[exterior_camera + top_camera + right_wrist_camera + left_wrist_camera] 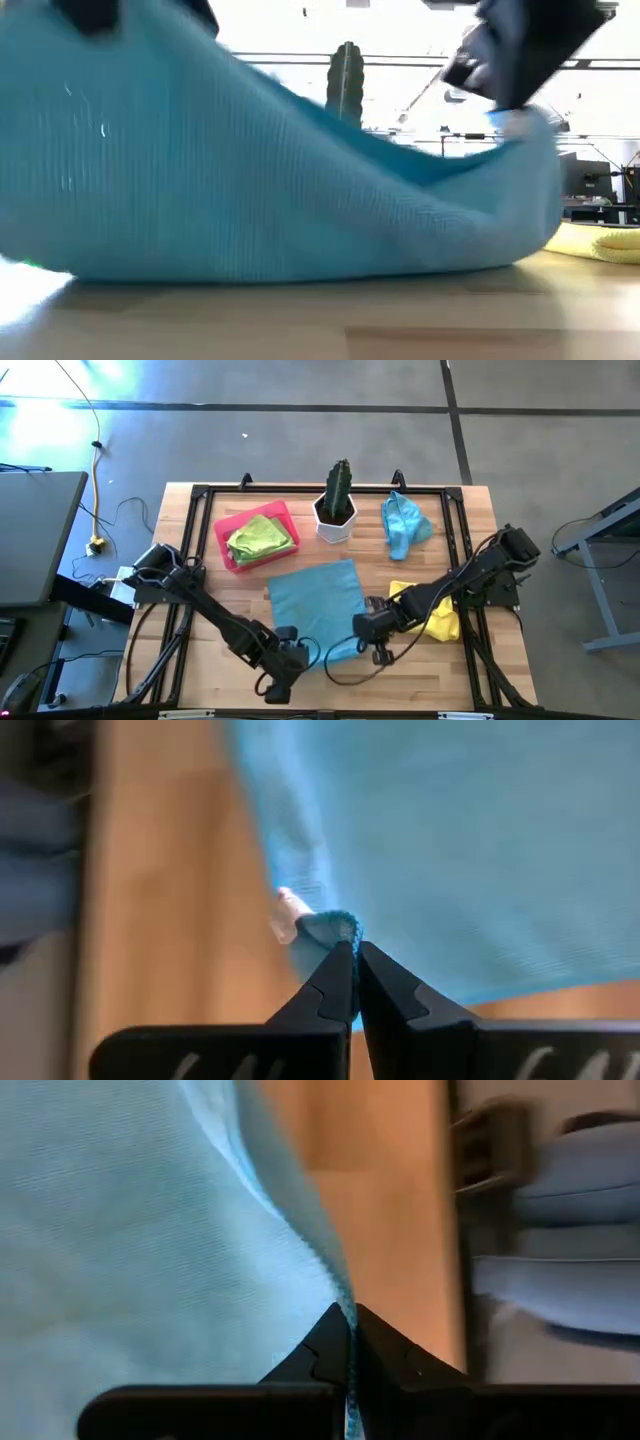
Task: Fold microfiber towels
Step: Fold the bottom blue microfiber cloth
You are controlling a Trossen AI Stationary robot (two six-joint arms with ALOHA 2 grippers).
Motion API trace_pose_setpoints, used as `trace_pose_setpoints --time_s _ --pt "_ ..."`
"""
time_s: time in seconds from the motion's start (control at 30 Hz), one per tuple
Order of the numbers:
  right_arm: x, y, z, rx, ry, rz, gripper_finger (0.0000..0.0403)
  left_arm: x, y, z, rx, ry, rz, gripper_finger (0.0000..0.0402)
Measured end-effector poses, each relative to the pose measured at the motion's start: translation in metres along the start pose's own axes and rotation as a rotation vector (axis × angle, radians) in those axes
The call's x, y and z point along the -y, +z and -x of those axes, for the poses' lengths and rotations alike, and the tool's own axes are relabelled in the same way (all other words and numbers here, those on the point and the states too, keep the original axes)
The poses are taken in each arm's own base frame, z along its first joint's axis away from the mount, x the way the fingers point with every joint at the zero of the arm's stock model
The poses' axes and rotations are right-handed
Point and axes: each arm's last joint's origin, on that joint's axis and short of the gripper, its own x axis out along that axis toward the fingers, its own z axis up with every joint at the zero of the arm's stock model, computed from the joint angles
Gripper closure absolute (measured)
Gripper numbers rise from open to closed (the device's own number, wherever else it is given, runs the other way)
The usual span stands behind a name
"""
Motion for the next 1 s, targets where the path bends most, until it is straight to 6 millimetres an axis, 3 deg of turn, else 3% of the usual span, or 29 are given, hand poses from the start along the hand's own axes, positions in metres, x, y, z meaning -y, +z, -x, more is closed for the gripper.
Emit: trace_pose_setpoints --time_s 0.2,0.37,0.6,1.0 --pt "0.034 0.013 0.001 0.087 -0.243 -0.009 0.0402 -0.027 -0.013 0.004 -0.049 0.390 0.025 0.0401" --pt "0.069 0.022 -0.009 0.064 -0.341 -0.054 0.0389 -0.047 -0.018 0.004 -0.039 0.584 0.070 0.0401" --pt "0.112 0.025 -0.030 -0.007 -0.468 -0.071 0.0377 -0.089 -0.035 -0.014 -0.046 0.757 0.197 0.0401" --pt "0.158 0.032 -0.023 0.038 -0.579 -0.179 0.0386 -0.130 -0.037 -0.015 -0.070 0.931 0.229 0.0401"
